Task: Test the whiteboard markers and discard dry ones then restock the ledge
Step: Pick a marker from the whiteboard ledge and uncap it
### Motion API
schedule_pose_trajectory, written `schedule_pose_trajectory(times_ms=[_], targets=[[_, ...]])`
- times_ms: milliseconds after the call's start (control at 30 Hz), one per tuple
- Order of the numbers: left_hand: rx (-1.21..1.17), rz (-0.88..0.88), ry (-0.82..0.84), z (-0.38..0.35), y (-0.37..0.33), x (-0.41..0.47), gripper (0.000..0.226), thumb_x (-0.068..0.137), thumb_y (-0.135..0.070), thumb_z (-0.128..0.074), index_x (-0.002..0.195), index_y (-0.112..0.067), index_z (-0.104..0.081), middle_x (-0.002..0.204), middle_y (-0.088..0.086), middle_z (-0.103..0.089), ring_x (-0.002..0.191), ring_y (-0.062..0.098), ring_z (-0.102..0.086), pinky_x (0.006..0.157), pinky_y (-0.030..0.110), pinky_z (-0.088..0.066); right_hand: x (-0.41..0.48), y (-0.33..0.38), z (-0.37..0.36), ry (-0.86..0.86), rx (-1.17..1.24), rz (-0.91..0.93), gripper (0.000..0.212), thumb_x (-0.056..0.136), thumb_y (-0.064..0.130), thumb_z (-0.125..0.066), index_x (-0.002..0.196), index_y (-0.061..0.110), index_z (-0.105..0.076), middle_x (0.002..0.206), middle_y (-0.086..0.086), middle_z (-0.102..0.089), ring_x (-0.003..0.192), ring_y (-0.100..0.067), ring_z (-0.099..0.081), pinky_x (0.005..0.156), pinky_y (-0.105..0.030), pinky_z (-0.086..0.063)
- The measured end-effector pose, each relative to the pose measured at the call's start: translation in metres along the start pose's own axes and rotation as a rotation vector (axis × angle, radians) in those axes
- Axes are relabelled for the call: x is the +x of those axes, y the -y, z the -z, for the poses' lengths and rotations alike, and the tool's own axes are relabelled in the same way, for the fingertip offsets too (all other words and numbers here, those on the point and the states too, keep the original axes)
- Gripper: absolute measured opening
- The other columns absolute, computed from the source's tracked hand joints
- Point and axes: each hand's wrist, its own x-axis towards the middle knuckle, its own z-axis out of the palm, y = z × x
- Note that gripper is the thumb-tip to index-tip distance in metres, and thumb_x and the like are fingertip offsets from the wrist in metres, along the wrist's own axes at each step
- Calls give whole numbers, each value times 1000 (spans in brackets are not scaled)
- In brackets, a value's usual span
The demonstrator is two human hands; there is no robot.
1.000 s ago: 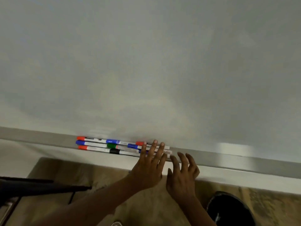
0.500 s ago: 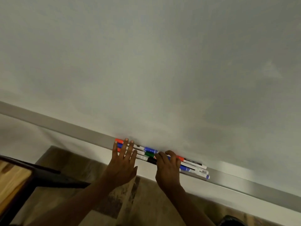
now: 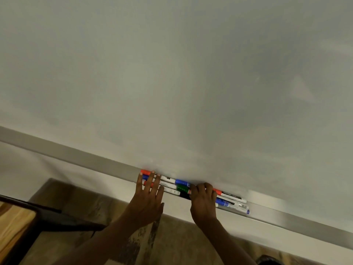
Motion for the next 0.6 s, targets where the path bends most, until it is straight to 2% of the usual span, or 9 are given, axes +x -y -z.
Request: schedule_pose_trajectory(times_ms=[167, 233, 367, 500, 600], targets=[[-7, 13, 9, 9, -1, 1, 59, 75, -53, -68, 112, -8, -68, 133, 22, -53, 129, 45, -43, 105, 69, -19, -2, 7, 10, -72, 22, -17, 53, 39, 3, -90, 87, 14, -70, 86, -9, -63, 88, -32, -59, 71, -44, -52], [-28, 29, -18, 20, -4, 6, 61, 71, -55, -72, 109, -9, -70, 129, 21, -57, 124, 44, -48, 104, 66, -27, -4, 14, 21, -125, 50, -21, 53, 40, 7, -92, 88, 15, -71, 88, -8, -65, 91, -33, -60, 72, -45, -52], [-56, -13, -129, 54, -12, 21, 67, 61, -51, -82, 110, -7, -70, 121, 19, -63, 113, 40, -59, 86, 60, -47, -9, 35, 60, -255, 62, 43, 52, 43, 12, -92, 91, 17, -71, 91, -7, -67, 99, -34, -60, 78, -48, -50], [-18, -40, -264, 92, -13, 39, 65, 63, -43, -83, 113, -4, -67, 120, 20, -64, 110, 39, -61, 83, 53, -53, -12, 48, 108, -342, 72, 111, 60, 33, 23, -96, 87, 20, -72, 85, -4, -68, 83, -24, -67, 78, -48, -52], [-20, -26, -420, 128, -7, 54, 67, 67, -37, -79, 120, -3, -55, 105, 16, -68, 98, 34, -63, 77, 47, -54, -14, 51, 149, -373, 78, 130, 67, 23, 34, -97, 84, 24, -71, 82, 1, -68, 76, -16, -65, 78, -42, -52]])
